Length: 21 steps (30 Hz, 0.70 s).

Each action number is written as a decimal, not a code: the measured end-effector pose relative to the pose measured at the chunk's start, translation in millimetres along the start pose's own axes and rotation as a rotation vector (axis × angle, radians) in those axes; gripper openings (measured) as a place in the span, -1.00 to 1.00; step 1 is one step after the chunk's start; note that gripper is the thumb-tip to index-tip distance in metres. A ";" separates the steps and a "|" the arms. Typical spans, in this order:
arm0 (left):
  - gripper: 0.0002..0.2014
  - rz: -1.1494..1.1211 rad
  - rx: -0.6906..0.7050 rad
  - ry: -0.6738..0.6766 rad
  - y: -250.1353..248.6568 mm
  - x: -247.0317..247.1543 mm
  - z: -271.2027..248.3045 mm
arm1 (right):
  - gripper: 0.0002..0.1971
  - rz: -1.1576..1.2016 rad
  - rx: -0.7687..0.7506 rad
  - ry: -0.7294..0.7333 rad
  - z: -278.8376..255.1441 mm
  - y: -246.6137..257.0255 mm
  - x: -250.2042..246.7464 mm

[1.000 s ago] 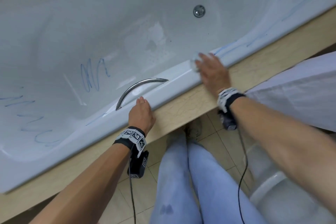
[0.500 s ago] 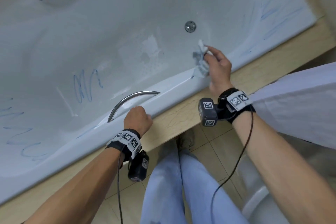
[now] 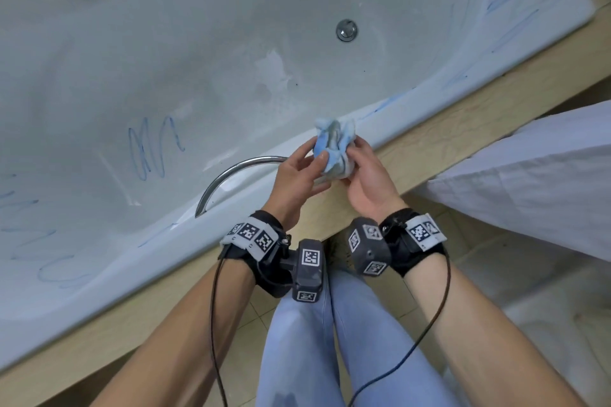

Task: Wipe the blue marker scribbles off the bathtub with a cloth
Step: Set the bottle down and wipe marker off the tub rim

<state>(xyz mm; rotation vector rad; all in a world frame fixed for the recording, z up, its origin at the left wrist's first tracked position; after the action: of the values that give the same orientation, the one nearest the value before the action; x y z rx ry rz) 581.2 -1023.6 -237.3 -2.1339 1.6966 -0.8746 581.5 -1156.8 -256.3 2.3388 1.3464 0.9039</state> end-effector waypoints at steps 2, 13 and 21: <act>-0.49 0.095 0.078 -0.098 -3.5 -0.9 0.7 | -0.68 -0.089 -0.041 -0.074 -4.4 -10.8 -2.9; -0.74 0.326 0.193 -0.094 -18.6 6.5 4.1 | -0.58 -0.362 -0.117 -0.016 -1.2 8.9 -10.7; -0.63 1.215 0.314 -0.294 3.9 -38.8 20.5 | -0.33 -1.177 -0.458 -0.114 17.5 4.4 -24.2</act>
<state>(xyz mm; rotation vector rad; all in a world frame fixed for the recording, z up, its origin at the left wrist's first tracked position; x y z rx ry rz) 585.7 -990.9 -266.5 -0.6831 2.0183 -0.3621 587.0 -1178.8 -276.3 0.9299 1.8183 0.5567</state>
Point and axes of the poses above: each hand's wrist, its own z-axis towards the middle knuckle, its own x-axis out of the palm, y = z × x, the point moved 2 cm from there along z, towards the middle knuckle, and after that the axes turned 5 degrees about -z, right-handed, at the moved point
